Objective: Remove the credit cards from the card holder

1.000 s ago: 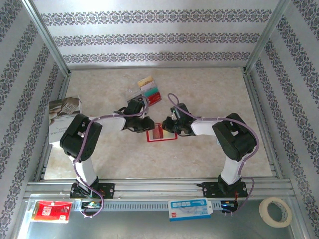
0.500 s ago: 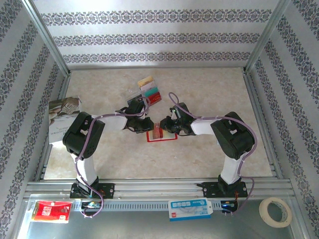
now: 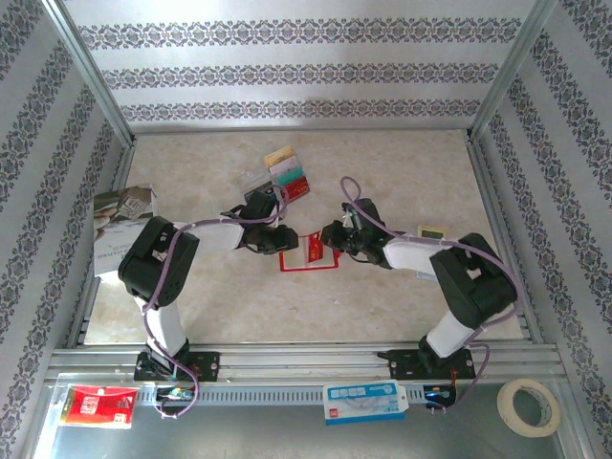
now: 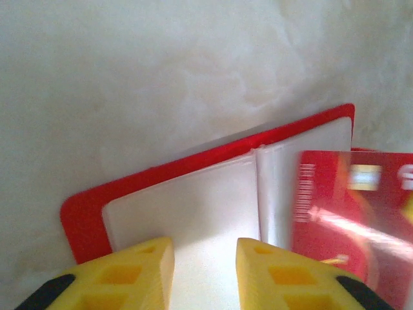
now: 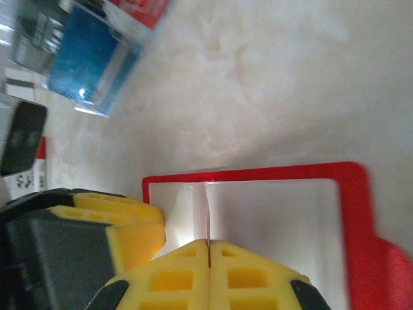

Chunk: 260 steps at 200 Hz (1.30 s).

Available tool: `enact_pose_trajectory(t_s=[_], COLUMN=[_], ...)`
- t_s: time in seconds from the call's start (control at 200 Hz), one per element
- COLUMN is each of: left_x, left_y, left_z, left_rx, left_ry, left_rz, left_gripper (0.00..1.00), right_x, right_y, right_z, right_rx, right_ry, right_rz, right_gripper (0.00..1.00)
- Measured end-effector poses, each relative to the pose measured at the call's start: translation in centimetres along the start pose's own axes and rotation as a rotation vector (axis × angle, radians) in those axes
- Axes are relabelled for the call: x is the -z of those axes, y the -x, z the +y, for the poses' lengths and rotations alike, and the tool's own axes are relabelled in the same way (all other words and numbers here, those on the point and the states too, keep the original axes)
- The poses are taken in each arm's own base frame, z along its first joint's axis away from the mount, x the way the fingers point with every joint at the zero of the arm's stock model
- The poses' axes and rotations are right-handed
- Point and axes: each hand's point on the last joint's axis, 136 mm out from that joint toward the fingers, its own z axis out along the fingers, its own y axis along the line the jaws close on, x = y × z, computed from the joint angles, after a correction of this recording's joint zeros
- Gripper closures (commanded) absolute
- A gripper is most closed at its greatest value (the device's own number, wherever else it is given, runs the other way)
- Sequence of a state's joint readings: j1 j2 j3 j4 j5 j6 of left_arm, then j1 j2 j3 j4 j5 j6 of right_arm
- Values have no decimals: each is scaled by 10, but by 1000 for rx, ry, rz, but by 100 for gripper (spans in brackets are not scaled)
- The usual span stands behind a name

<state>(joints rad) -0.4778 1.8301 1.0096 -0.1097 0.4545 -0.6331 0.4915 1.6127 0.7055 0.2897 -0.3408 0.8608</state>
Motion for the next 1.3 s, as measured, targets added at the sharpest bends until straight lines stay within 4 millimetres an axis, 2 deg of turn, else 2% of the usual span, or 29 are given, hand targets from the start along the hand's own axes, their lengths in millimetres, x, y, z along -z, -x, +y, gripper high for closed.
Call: enact_pose_trajectory(t_s=[0.165,0.265,0.445,0.515,0.649,0.809,0.934,1.144,1.299], left_x=[22,47,94,102,105,116,123,121,124], left_y=[7,16,34,37,35,41,45,47,46], left_z=[-5,-23,-59,-66,-73,-96,-111,-118,-121], left_rx=[-21,-43,-11,18,68,74,55,68,66], left_ry=[4,-51,-250,-324,-424,-553,-645,-706,-725], left_rz=[-74,-151,-324,-367,-385,-391,-402,-385,-383], left_gripper=[51,45,32,29,28,37,49,64,71], right_x=[26,41,62,66,73,74,76,76,77], right_y=[18,28,49,54,64,72,76,77,77], right_z=[21,40,69,76,93,104,110,115,116], right_rx=[37,60,39,14,-27,-80,-106,-131,-139], right_ry=[74,136,255,296,393,478,526,568,577], right_rz=[-105,-158,-240,-254,-281,-285,-286,-279,-279], right_gripper=[100,100,100,100,100,100,100,100,100])
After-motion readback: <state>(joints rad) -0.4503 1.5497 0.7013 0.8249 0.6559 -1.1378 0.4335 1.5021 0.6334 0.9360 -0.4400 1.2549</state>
